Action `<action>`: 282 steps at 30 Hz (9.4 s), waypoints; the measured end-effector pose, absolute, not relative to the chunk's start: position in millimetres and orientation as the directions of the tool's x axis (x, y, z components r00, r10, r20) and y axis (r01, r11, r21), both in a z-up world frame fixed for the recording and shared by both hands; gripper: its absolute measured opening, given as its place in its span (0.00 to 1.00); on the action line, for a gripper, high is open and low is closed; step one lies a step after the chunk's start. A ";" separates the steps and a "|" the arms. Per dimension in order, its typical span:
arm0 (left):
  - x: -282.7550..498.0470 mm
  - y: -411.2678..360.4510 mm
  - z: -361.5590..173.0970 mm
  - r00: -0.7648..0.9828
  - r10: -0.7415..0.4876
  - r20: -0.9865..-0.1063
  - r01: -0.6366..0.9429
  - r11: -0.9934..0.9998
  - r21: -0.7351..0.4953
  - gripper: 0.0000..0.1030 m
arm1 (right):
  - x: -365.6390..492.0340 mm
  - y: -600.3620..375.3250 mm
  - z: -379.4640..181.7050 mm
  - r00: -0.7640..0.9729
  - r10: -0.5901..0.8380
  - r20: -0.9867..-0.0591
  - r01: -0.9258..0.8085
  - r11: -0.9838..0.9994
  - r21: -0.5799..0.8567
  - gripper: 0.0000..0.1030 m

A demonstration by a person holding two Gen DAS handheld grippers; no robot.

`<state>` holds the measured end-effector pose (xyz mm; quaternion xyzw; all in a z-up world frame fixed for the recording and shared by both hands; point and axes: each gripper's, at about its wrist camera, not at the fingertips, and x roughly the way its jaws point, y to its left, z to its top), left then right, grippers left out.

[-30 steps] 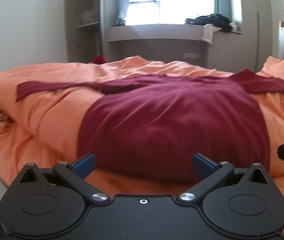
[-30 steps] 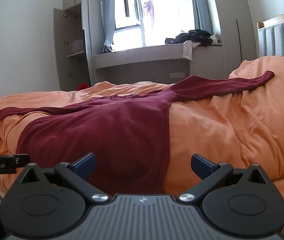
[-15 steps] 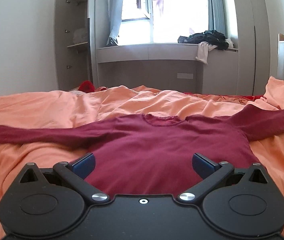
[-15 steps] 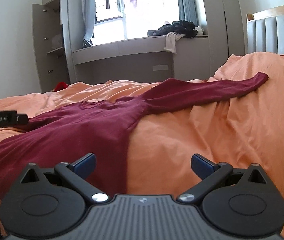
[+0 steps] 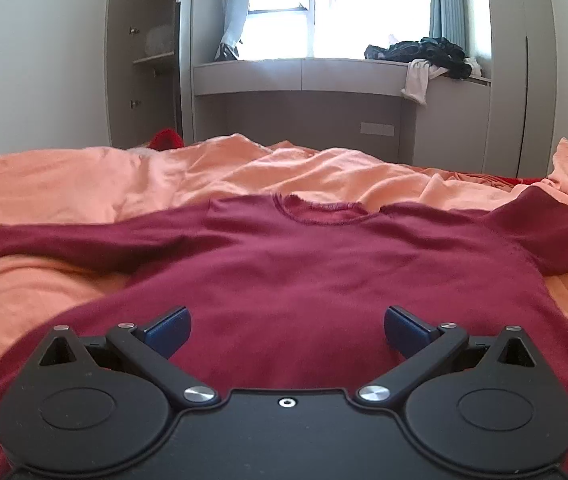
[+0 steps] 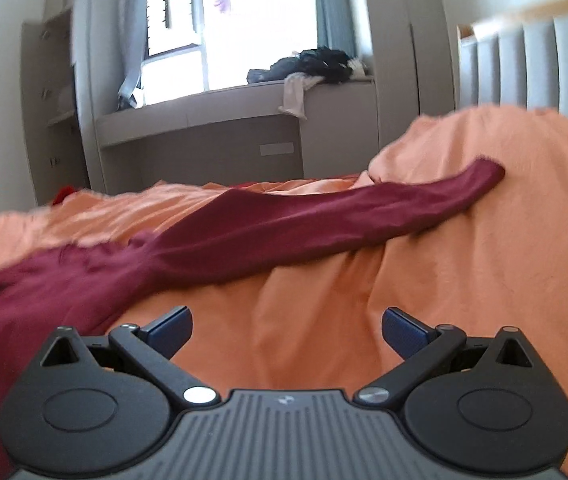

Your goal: Fold small clothes

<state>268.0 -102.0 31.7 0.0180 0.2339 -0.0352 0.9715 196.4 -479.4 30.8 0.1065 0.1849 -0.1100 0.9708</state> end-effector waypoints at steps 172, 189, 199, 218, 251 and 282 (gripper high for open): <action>338.5 237.6 121.3 0.919 0.355 -0.171 -0.387 0.894 -0.227 0.16 | 212.2 -328.5 17.3 0.913 0.257 -0.315 -0.248 0.966 0.070 1.00; 275.4 -11.6 123.4 0.923 -0.377 -0.078 0.382 0.922 0.062 0.18 | 198.6 -331.0 22.3 0.959 0.112 -0.262 -0.131 0.990 -0.054 1.00; 253.4 -64.5 42.8 0.761 -0.553 -0.340 0.613 0.784 0.095 0.22 | 204.0 -359.1 14.6 0.955 0.010 -0.297 -0.022 0.999 -0.037 1.00; 263.6 9.1 45.1 0.675 -0.576 -0.461 0.592 0.796 -0.128 0.91 | 205.9 -343.4 15.4 0.960 0.155 -0.235 -0.167 0.985 -0.034 1.00; 515.8 110.9 -20.8 0.680 -0.194 -0.707 -0.013 0.961 -0.276 0.12 | 210.2 -303.4 -11.5 0.899 0.304 -0.315 -0.358 0.925 -0.128 1.00; 262.0 66.2 65.5 0.867 -0.246 -0.433 0.196 0.968 -0.159 0.99 | 109.7 -283.2 -22.3 0.922 0.283 -0.266 -0.364 0.868 -0.338 1.00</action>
